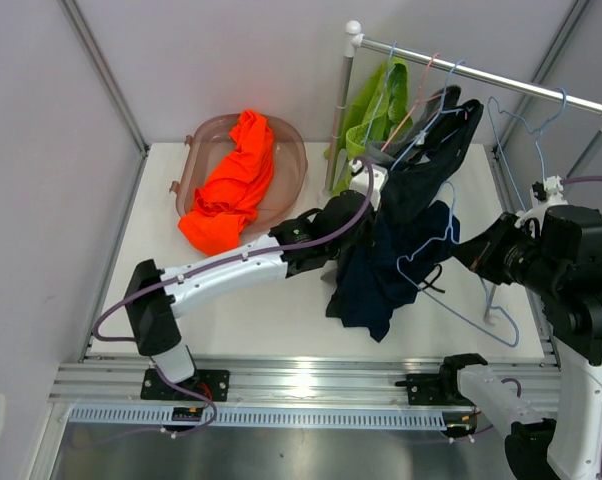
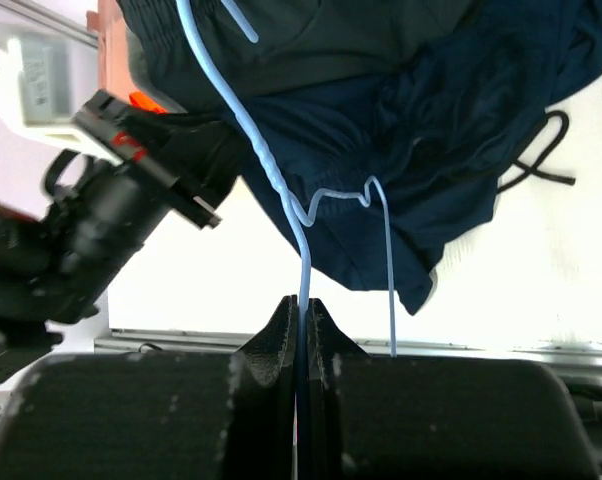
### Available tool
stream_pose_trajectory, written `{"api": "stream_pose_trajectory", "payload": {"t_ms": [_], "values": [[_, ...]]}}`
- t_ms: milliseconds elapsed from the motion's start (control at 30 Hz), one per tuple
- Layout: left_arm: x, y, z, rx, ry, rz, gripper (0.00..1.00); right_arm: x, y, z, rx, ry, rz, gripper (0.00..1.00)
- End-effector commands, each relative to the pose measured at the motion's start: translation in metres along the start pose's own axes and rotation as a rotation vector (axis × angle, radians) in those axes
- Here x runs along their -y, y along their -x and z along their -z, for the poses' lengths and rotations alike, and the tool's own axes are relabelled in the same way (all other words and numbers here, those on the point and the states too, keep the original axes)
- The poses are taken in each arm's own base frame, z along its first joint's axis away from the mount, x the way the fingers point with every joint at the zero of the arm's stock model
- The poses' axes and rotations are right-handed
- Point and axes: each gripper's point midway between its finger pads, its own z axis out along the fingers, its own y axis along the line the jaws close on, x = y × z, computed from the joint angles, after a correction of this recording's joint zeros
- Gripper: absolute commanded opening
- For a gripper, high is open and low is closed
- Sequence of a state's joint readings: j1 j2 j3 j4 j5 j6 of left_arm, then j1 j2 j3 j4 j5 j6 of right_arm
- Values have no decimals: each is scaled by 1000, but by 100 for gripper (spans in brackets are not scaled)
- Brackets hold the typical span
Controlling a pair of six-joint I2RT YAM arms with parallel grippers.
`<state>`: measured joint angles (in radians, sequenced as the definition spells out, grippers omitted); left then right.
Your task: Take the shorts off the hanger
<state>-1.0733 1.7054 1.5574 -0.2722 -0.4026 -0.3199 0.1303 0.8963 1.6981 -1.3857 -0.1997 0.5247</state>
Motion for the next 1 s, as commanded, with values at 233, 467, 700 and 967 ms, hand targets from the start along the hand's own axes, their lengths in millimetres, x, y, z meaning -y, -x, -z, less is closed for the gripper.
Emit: {"api": "stream_pose_trajectory", "payload": {"t_ms": [233, 467, 700, 967], "values": [[-24, 64, 98, 228, -46, 155, 0, 19, -20, 12, 12, -55, -21, 0], [-22, -20, 138, 122, -104, 174, 0, -4, 78, 26, 343, -74, 49, 0], [-68, -29, 217, 116, -16, 182, 0, -11, 144, 10, 540, -125, 61, 0], [-117, -33, 261, 175, 25, 247, 0, -24, 209, -9, 673, -135, 48, 0]]}}
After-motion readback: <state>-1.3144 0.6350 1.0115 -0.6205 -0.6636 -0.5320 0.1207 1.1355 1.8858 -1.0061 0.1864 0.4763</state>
